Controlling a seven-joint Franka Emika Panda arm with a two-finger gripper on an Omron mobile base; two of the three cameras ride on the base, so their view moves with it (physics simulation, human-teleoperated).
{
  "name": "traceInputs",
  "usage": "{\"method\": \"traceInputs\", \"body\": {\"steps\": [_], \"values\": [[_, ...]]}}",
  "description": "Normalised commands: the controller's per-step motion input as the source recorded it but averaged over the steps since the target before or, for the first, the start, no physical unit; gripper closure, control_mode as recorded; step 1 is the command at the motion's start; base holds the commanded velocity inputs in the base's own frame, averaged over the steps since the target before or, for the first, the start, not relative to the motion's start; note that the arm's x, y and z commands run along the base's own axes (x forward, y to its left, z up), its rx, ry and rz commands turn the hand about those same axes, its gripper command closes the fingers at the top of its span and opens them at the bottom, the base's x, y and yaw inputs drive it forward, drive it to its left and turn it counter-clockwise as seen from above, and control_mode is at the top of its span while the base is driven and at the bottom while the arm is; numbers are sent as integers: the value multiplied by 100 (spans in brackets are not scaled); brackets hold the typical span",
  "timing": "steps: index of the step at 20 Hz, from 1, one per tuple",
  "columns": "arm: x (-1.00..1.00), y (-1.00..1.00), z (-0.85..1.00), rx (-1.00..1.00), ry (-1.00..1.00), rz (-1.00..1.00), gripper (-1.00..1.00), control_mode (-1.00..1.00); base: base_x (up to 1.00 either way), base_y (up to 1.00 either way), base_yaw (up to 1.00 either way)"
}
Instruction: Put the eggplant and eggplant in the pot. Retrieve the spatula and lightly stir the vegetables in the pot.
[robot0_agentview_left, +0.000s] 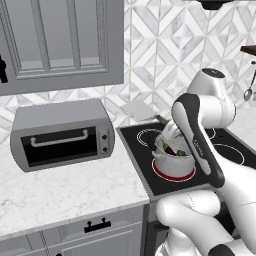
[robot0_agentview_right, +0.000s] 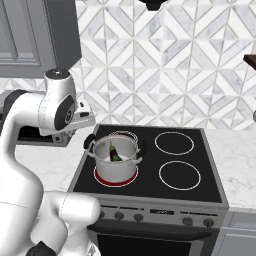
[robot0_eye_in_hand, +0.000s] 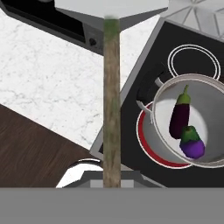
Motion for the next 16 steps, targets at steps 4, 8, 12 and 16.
{"method": "traceInputs", "body": {"steps": [4,8,12,16], "values": [[3,-67,21,0,6,0,100,-100,0,0,0],[8,-79,8,0,7,0,100,-100,0,0,0],[11,-68,13,0,10,-3,100,-100,0,0,0],[39,-61,5,-1,15,-6,100,-100,0,0,0]]}}
